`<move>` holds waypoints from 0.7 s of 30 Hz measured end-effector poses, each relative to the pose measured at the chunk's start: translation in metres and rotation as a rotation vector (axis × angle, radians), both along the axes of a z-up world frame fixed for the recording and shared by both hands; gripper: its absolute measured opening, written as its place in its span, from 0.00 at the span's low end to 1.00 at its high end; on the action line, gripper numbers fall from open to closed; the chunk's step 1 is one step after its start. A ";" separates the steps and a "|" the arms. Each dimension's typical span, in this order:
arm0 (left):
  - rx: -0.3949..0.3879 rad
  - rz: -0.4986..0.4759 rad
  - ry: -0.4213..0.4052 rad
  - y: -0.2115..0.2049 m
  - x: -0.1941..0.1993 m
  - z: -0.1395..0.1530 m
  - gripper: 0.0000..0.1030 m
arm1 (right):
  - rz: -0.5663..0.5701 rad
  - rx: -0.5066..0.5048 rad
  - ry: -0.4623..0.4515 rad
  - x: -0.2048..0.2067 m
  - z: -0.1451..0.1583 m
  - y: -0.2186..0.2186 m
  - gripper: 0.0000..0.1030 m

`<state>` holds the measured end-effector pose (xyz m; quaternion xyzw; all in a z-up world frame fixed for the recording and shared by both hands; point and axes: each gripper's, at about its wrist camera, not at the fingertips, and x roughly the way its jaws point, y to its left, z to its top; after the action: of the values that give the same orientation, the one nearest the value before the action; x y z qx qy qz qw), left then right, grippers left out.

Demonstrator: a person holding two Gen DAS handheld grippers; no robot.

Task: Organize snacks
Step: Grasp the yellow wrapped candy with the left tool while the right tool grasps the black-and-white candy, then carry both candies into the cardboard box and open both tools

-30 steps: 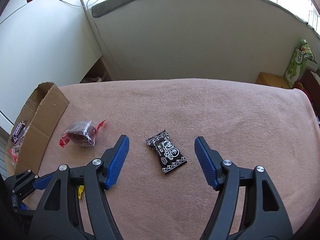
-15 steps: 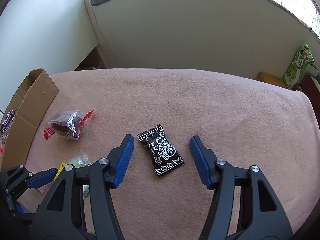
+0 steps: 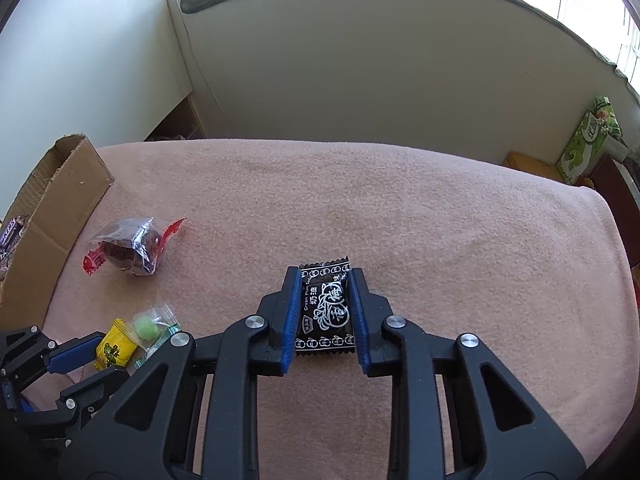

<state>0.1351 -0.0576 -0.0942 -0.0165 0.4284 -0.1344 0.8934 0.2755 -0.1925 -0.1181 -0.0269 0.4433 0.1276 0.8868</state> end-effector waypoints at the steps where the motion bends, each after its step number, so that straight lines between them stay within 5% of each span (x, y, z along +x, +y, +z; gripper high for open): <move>1: -0.001 0.002 -0.007 0.001 -0.001 0.002 0.22 | 0.000 0.006 -0.006 -0.002 0.002 0.000 0.24; 13: -0.054 0.050 -0.102 0.031 -0.016 0.033 0.22 | 0.037 0.083 -0.104 -0.029 0.049 -0.003 0.24; 21: -0.077 0.114 -0.189 0.067 -0.032 0.060 0.22 | 0.144 0.128 -0.155 -0.053 0.073 0.044 0.24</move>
<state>0.1034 0.0098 -0.0344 -0.0623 0.3351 -0.1007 0.9347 0.2230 -0.1488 -0.0447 -0.0116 0.3613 0.2163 0.9069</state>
